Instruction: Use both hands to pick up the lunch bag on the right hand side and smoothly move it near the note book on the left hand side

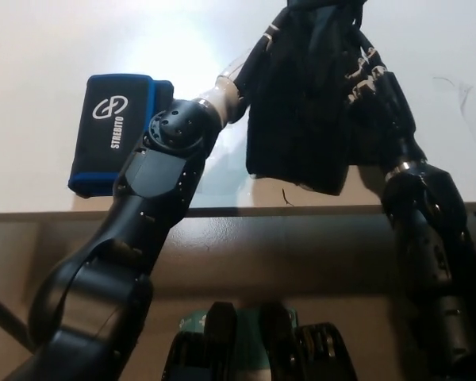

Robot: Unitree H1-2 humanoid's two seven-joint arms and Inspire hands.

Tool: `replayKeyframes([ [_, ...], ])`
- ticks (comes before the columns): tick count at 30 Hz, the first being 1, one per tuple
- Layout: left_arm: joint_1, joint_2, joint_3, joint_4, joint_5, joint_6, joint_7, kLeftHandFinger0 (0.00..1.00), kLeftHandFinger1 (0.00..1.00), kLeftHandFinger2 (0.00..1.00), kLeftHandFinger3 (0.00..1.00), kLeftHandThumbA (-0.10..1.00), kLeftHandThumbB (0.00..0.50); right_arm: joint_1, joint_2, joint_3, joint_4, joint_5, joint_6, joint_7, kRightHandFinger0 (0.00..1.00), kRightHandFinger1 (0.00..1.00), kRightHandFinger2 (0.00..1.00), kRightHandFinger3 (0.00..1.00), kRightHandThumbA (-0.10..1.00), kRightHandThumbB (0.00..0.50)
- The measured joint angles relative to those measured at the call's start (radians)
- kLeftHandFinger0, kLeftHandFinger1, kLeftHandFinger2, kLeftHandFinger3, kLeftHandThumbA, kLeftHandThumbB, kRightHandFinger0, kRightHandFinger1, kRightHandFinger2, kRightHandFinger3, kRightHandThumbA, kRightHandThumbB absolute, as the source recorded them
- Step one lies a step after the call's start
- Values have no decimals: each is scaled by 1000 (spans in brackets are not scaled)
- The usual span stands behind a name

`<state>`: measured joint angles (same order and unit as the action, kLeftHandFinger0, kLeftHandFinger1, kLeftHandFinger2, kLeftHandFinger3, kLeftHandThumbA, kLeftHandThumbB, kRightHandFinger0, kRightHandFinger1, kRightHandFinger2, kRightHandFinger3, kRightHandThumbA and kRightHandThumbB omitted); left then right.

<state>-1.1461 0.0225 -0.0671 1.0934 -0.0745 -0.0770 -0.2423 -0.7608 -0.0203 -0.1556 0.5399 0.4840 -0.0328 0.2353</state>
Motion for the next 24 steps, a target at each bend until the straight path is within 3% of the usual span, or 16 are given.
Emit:
replayKeyframes([
  [5, 53, 13, 1, -98, 5, 3, 0, 1000, 1000, 1000, 1000, 1000, 368, -13, 9, 5, 30, -6, -17, 0, 1000, 1000, 1000, 1000, 1000, 426],
  [8, 84, 21, 2, -151, 12, -1, 3, 1000, 1000, 1000, 1000, 1000, 421, -23, 19, 6, 50, -8, -26, 0, 1000, 1000, 1000, 1000, 1000, 404],
  [10, 116, 26, 8, -205, 12, 2, 8, 1000, 1000, 1000, 1000, 1000, 428, -29, 27, 9, 58, -8, -29, 0, 1000, 1000, 1000, 1000, 1000, 400],
  [16, 222, 34, 25, -349, 12, 15, 17, 1000, 1000, 1000, 1000, 1000, 403, -32, 49, 17, 83, -17, -35, 0, 1000, 1000, 1000, 1000, 1000, 399],
  [21, 323, 40, 38, -494, 11, 36, 28, 1000, 1000, 1000, 1000, 1000, 420, -40, 72, 27, 111, -29, -57, 0, 1000, 1000, 1000, 1000, 1000, 399],
  [24, 383, 40, 53, -583, 11, 59, 44, 1000, 1000, 1000, 1000, 1000, 395, -55, 94, 31, 134, -30, -71, 4, 1000, 1000, 1000, 1000, 1000, 392],
])
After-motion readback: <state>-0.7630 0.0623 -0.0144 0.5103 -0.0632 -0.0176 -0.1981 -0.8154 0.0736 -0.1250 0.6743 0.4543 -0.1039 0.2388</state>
